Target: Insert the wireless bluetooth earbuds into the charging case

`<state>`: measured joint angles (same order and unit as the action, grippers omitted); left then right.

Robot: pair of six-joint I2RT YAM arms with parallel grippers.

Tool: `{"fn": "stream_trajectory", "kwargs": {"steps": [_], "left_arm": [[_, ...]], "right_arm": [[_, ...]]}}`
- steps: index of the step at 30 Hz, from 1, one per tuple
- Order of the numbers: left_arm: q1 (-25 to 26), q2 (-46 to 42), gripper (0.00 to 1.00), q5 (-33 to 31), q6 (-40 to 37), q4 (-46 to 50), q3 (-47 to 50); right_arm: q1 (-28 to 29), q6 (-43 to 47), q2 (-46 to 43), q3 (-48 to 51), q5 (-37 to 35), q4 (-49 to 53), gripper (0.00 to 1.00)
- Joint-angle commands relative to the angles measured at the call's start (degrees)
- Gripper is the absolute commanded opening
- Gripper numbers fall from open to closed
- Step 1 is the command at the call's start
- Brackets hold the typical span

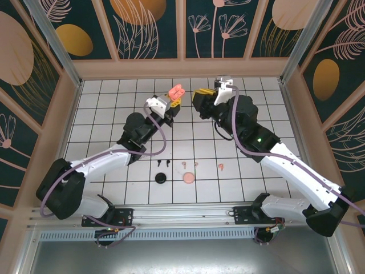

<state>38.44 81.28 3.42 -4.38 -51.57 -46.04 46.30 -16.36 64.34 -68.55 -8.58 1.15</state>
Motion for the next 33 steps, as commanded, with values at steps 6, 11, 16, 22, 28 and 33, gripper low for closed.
{"fn": "stream_trajectory", "kwargs": {"steps": [6,11,16,22,28,33], "left_arm": [[2.06,2.64,0.0,-2.77,-1.97,2.85,-5.78],[2.66,2.88,0.0,-1.58,-1.64,5.02,-7.52],[2.87,2.16,0.0,-0.84,-1.41,6.12,-7.83],[3.14,1.78,0.0,-0.16,-1.21,6.83,-8.19],[3.39,1.52,0.0,0.11,-1.24,7.35,-8.43],[3.48,1.09,0.0,0.1,-1.28,7.71,-8.36]], "right_arm": [[-2.54,-0.43,0.4,4.22,10.59,-15.54,0.25],[-5.34,-3.71,1.1,6.01,16.58,-20.03,0.24],[-8.3,-6.92,2.01,7.0,21.19,-21.95,0.24],[-9.22,-7.37,3.89,7.03,23.16,-22.22,0.24],[-9.12,-6.53,5.51,7.92,23.02,-23.53,0.22],[-9.15,-5.96,6.21,8.34,22.29,-23.91,0.22]]}}
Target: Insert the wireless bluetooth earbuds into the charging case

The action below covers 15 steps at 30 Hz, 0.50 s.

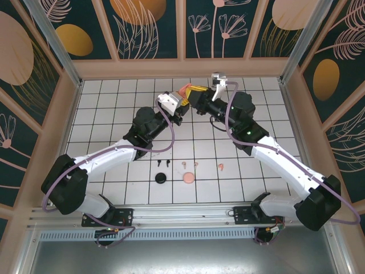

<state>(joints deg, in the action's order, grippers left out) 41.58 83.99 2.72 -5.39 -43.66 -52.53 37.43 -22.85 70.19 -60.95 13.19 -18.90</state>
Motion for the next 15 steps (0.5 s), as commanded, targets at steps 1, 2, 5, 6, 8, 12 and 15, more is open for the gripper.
{"fn": "stream_trajectory", "kwargs": {"steps": [1,2,5,6,8,12,15], "left_arm": [[0.34,-1.72,0.0,0.86,-0.32,-0.2,-1.87],[0.34,-1.8,0.0,0.93,-0.26,-0.2,-1.87],[0.34,-1.9,0.0,1.02,-0.32,-0.11,-1.87],[0.33,-1.97,0.0,1.02,-0.29,-0.11,-1.92],[0.41,-2.08,0.0,0.97,-0.22,-0.11,-1.87],[0.41,-2.33,0.0,1.07,-0.12,-0.11,-1.95],[0.42,-2.33,0.0,1.38,0.13,-0.11,-2.13]], "right_arm": [[-0.25,0.53,0.65,0.83,0.67,-3.87,0.21],[-0.25,0.53,0.88,0.88,0.7,-3.95,0.21],[-0.28,0.53,1.56,1.18,0.7,-4.11,0.21],[-0.28,0.61,1.78,1.27,0.7,-4.13,0.21],[-0.25,0.62,2.21,1.49,0.61,-4.3,0.21],[-0.25,0.7,2.92,1.66,0.7,-4.4,0.21],[-0.25,0.79,3.19,2.19,0.35,-4.65,0.21]]}}
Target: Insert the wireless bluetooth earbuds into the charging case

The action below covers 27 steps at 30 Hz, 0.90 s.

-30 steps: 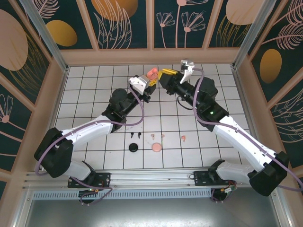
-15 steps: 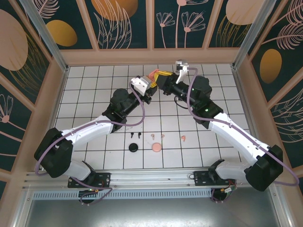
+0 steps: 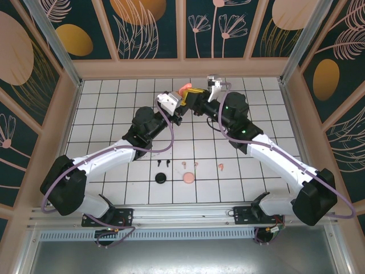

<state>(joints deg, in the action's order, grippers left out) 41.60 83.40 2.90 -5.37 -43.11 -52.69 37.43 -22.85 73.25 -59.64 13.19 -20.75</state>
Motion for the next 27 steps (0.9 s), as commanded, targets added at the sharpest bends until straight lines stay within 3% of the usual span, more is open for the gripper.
{"fn": "stream_trajectory", "kwargs": {"steps": [1,27], "left_arm": [[0.41,-1.74,0.0,1.39,0.32,-0.66,-2.07],[1.09,-2.95,0.0,1.95,0.41,-1.16,-1.89]], "right_arm": [[-0.25,0.87,0.22,0.99,0.26,-2.89,0.21],[0.09,3.16,1.98,1.69,-2.95,-1.35,0.18]]}}
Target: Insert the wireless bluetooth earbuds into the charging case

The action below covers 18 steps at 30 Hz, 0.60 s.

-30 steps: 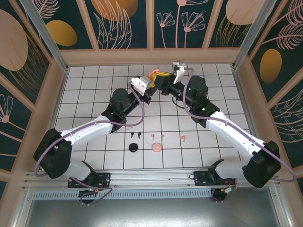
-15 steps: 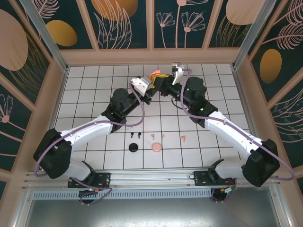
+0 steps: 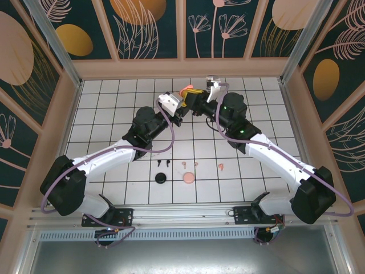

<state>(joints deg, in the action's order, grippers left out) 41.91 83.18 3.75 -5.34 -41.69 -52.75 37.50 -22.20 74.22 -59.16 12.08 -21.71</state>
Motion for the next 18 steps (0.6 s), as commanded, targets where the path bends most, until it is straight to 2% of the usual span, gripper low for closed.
{"fn": "stream_trajectory", "kwargs": {"steps": [1,15,18], "left_arm": [[0.76,-2.83,0.0,1.1,0.44,-2.84,-1.74],[0.78,-3.06,0.0,0.83,1.55,-3.48,-2.08],[0.79,-2.9,0.0,0.67,2.17,-2.65,-2.44]], "right_arm": [[0.27,3.21,0.99,1.37,-2.17,-0.05,0.18],[1.35,4.82,1.13,3.68,-4.48,1.24,0.18],[1.35,3.13,1.15,3.14,-5.92,2.21,0.23]]}}
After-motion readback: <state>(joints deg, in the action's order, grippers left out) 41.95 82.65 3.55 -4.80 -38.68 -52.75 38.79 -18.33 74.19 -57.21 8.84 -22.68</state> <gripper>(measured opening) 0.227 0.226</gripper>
